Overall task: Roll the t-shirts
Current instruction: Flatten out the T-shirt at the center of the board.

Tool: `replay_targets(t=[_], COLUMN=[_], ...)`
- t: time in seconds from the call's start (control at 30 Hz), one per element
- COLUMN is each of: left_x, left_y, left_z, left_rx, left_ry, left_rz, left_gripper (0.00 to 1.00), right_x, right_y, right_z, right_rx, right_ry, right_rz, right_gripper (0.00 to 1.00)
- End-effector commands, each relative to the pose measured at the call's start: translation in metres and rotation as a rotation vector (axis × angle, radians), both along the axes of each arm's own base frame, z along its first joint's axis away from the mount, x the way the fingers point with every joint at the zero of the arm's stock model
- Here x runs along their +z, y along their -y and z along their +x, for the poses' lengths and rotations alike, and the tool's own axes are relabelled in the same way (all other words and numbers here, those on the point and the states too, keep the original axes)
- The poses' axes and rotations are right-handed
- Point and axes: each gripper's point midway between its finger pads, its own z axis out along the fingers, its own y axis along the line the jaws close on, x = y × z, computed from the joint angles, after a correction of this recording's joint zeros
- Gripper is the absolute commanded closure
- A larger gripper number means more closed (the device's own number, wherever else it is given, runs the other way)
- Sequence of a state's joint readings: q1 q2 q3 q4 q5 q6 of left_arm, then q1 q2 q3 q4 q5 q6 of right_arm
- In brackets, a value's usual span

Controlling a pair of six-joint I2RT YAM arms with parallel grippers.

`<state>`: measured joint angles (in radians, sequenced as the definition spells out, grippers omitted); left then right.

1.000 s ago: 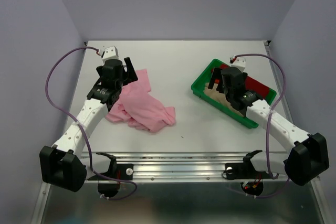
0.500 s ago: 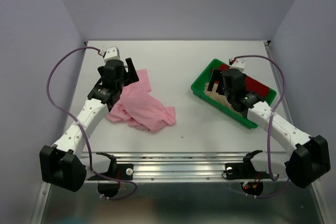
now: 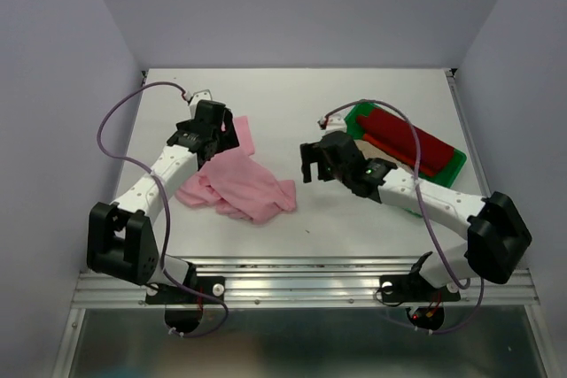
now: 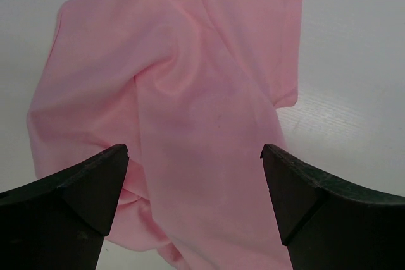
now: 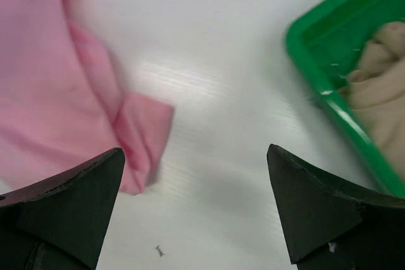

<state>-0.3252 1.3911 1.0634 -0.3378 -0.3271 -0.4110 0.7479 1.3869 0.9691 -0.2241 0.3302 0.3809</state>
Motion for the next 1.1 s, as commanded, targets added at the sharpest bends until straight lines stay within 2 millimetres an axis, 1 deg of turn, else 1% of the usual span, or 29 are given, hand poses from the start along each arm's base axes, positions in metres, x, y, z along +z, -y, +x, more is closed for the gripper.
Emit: replay_targets(t=[0.0,0.03,0.07,0.1,0.13,0.17,0.2,0.23,0.27,0.33,0.37,0.4,0.43,0.47,0.5,0.53,0.57,0.63,0.7,0.73,0.8,0.83,0.87,0.9,0.93,1.07], left_x=[0.011,0.008,0.003,0.001,-0.002,-0.003,-0.006,-0.008,-0.008,-0.01,-0.011,-0.012,-0.016,-0.03,-0.021,-0.024,-0.028,-0.034,-0.04,-0.046,-0.053,-0.057,-0.063,-0.067,-0.077,-0.091], left_y=[-0.008,-0.01,-0.01,-0.011,-0.01,-0.008,-0.005,-0.003,0.001,0.005,0.011,0.014,0.017,0.02,0.024,0.027,0.031,0.037,0.042,0.046,0.049,0.046,0.051,0.049,0.05,0.054], left_z=[0.002,0.002,0.004,0.004,0.004,0.007,0.013,0.017,0.028,0.039,0.053,0.059,0.064,0.071,0.081,0.086,0.096,0.101,0.112,0.118,0.123,0.122,0.126,0.126,0.126,0.126], left_rx=[0.075,0.081,0.088,0.091,0.093,0.085,0.077,0.075,0.07,0.064,0.059,0.052,0.045,0.043,0.045,0.046,0.044,0.04,0.039,0.039,0.036,0.045,0.04,0.045,0.042,0.033], left_ry=[-0.006,-0.018,-0.034,-0.044,-0.053,-0.053,-0.056,-0.062,-0.068,-0.082,-0.087,-0.094,-0.106,-0.141,-0.126,-0.129,-0.136,-0.158,-0.164,-0.176,-0.191,-0.209,-0.216,-0.227,-0.244,-0.27], left_rz=[0.021,0.03,0.038,0.044,0.043,0.037,0.035,0.037,0.042,0.047,0.049,0.05,0.053,0.068,0.07,0.074,0.083,0.109,0.126,0.148,0.172,0.2,0.212,0.233,0.244,0.248], left_gripper=[0.02,0.02,0.03,0.03,0.05,0.05,0.06,0.06,0.07,0.09,0.09,0.1,0.12,0.12,0.12,0.12,0.12,0.12,0.12,0.12,0.12,0.12,0.13,0.13,0.13,0.13], right_x=[0.007,0.003,-0.007,-0.013,-0.019,-0.024,-0.035,-0.04,-0.044,-0.051,-0.053,-0.054,-0.055,-0.056,-0.056,-0.057,-0.058,-0.06,-0.062,-0.063,-0.065,-0.065,-0.065,-0.064,-0.064,-0.067], right_y=[-0.061,-0.068,-0.078,-0.084,-0.095,-0.099,-0.104,-0.108,-0.109,-0.111,-0.111,-0.11,-0.11,-0.109,-0.109,-0.108,-0.107,-0.105,-0.104,-0.103,-0.102,-0.101,-0.101,-0.101,-0.1,-0.099], right_z=[-0.02,-0.022,-0.029,-0.033,-0.041,-0.045,-0.05,-0.051,-0.052,-0.052,-0.051,-0.05,-0.05,-0.049,-0.048,-0.048,-0.048,-0.048,-0.049,-0.05,-0.051,-0.051,-0.051,-0.051,-0.05,-0.05], right_rx=[0.153,0.167,0.201,0.222,0.263,0.28,0.302,0.304,0.303,0.298,0.294,0.286,0.281,0.277,0.268,0.263,0.258,0.246,0.237,0.236,0.235,0.231,0.23,0.229,0.225,0.221], right_ry=[0.015,-0.003,-0.035,-0.059,-0.094,-0.113,-0.153,-0.169,-0.182,-0.197,-0.199,-0.198,-0.2,-0.199,-0.196,-0.197,-0.199,-0.205,-0.211,-0.216,-0.218,-0.216,-0.215,-0.213,-0.211,-0.215], right_rz=[0.02,0.05,0.064,0.088,0.138,0.153,0.163,0.176,0.178,0.179,0.178,0.174,0.17,0.169,0.167,0.167,0.166,0.166,0.167,0.168,0.167,0.165,0.164,0.165,0.16,0.155], right_gripper=[0.0,0.0,0.0,0.02,0.05,0.06,0.07,0.08,0.09,0.11,0.12,0.14,0.15,0.15,0.15,0.15,0.15,0.14,0.14,0.14,0.14,0.14,0.13,0.13,0.12,0.11])
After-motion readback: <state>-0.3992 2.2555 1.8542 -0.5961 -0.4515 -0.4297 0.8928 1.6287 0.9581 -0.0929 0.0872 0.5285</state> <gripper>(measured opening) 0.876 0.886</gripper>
